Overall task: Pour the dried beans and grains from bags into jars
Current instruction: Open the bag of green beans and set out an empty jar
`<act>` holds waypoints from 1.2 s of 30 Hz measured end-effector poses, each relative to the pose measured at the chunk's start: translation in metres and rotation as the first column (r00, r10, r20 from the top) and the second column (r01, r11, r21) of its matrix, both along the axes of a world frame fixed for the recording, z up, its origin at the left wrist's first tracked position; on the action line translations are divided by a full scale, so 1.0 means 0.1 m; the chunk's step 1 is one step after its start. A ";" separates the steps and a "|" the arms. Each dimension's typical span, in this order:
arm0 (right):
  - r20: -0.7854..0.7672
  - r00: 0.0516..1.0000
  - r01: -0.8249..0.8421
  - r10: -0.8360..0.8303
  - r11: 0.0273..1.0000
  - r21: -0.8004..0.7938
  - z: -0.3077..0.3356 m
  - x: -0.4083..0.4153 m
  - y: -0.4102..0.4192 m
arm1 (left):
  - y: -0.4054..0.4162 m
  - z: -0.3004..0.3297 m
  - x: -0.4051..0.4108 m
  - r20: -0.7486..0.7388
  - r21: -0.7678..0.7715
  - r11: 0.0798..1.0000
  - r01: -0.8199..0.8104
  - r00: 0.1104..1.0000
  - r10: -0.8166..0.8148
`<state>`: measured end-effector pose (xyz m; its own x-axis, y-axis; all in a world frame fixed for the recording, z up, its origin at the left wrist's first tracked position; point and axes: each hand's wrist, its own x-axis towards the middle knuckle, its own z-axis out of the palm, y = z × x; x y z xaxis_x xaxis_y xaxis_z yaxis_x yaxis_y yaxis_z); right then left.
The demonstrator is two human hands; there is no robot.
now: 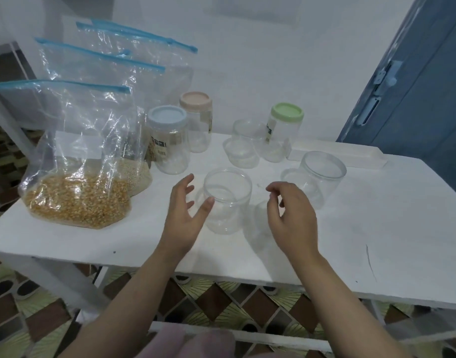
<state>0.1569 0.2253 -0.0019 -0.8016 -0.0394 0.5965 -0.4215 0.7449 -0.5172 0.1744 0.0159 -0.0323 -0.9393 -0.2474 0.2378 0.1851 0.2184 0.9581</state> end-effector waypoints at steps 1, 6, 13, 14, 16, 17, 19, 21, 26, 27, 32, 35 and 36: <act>-0.015 0.999 -0.047 0.047 0.999 -0.004 0.09 0.00 -0.08 | -0.02 0.07 0.03 -0.053 -0.006 0.999 -0.053 0.997 0.052; -0.043 0.966 -0.259 0.256 0.962 -0.089 0.43 0.02 -0.55 | -0.33 0.38 0.25 -0.251 -0.006 0.960 -0.279 0.930 0.269; -0.028 0.919 -0.388 0.392 0.892 -0.232 0.61 -0.01 -1.28 | -1.15 0.59 0.44 -0.280 0.013 0.844 -0.536 0.808 0.518; -0.028 0.919 -0.387 0.393 0.887 -0.251 0.63 -0.04 -1.40 | -1.30 0.61 0.42 -0.258 0.029 0.824 -0.566 0.792 0.553; -0.026 0.921 -0.381 0.389 0.884 -0.271 0.66 -0.13 -1.65 | -1.62 0.63 0.33 -0.229 0.057 0.790 -0.610 0.763 0.605; -0.015 0.922 -0.374 0.386 0.883 -0.284 0.67 -0.17 -1.79 | -1.79 0.65 0.27 -0.217 0.053 0.779 -0.625 0.754 0.620; 0.010 0.925 -0.357 0.381 0.874 -0.329 0.71 -0.26 -2.10 | -2.14 0.69 0.14 -0.207 0.024 0.771 -0.636 0.751 0.626; 0.050 0.927 -0.324 0.372 0.860 -0.395 0.72 -0.37 -2.41 | -2.43 0.73 0.00 -0.182 -0.006 0.796 -0.605 0.783 0.594; 0.161 0.934 -0.197 0.320 0.835 -0.514 0.71 -0.74 -3.01 | -2.99 0.79 -0.44 -0.108 0.033 0.905 -0.425 0.898 0.426; 0.199 0.924 -0.174 0.328 0.821 -0.544 0.71 -0.80 -3.09 | -3.10 0.79 -0.53 -0.086 0.056 0.930 -0.364 0.926 0.368; 0.285 0.914 -0.055 0.289 0.783 -0.619 0.72 -1.03 -3.27 | -3.44 0.85 -0.85 0.023 0.102 0.971 -0.215 0.977 0.214; 0.313 0.897 -0.044 0.312 0.768 -0.639 0.72 -1.10 -3.31 | -3.55 0.87 -0.99 0.040 0.080 0.968 -0.238 0.971 0.236; 0.311 0.893 -0.058 0.325 0.769 -0.637 0.73 -1.11 -3.32 | -3.58 0.87 -1.03 0.041 0.078 0.966 -0.246 0.969 0.244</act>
